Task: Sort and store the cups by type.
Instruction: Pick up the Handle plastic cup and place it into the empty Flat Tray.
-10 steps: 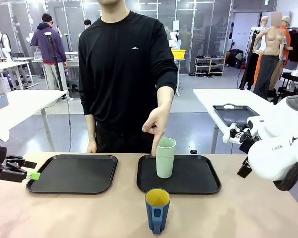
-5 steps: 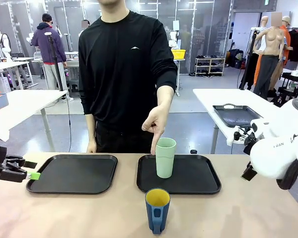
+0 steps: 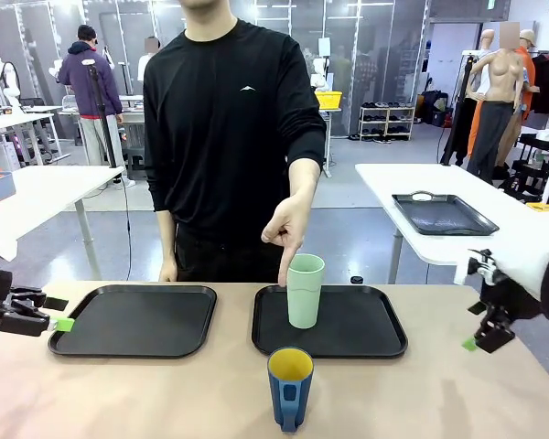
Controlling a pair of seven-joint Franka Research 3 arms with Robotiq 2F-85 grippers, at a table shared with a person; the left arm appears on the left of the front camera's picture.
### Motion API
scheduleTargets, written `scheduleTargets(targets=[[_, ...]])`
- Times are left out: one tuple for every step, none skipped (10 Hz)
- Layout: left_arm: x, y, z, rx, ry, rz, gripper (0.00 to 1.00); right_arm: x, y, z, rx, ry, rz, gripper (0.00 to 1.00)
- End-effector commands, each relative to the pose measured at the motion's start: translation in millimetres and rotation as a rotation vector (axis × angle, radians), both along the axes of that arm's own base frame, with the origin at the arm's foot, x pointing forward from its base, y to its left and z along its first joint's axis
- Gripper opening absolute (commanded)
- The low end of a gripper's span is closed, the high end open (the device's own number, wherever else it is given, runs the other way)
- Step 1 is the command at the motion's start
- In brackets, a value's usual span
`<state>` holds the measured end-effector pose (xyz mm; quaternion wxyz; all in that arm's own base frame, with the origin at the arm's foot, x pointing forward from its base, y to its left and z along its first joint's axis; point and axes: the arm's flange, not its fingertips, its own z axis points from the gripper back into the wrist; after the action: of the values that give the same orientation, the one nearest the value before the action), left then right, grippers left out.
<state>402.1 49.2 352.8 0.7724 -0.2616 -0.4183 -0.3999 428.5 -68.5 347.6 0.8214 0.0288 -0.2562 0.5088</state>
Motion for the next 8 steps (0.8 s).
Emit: scheduleTargets(targets=[[1.5,-1.1,-3.0,-0.005,-0.031,0.001,1.00,-25.5,-19.5,-41.1,0.039,0.019,0.058,1.00],[1.5,-1.1,-3.0,-0.005,-0.031,0.001,1.00,-30.8,-22.9,-46.0,0.063,0.005,0.107,1.00],[1.5,-1.1,-3.0,-0.005,-0.031,0.001,1.00,-34.7,-27.2,-50.4,0.106,-0.003,0.152,1.00],[1.5,-1.1,-3.0,-0.005,-0.031,0.001,1.00,-36.6,-32.7,-55.1,0.146,-0.015,0.186,1.00],[1.5,-1.1,-3.0,-0.005,-0.031,0.001,1.00,-38.9,-35.3,-59.1,0.172,-0.023,0.213,1.00],[1.5,-1.1,-3.0,-0.005,-0.031,0.001,1.00,-39.0,-36.3,-60.8,0.218,-0.024,0.251,1.00],[1.5,-1.1,-3.0,-0.005,-0.031,0.001,1.00,-39.0,-35.5,-63.0,0.246,-0.015,0.289,1.00],[1.5,-1.1,-3.0,-0.005,-0.031,0.001,1.00,-40.1,-35.4,-63.2,0.307,-0.009,0.366,1.00]])
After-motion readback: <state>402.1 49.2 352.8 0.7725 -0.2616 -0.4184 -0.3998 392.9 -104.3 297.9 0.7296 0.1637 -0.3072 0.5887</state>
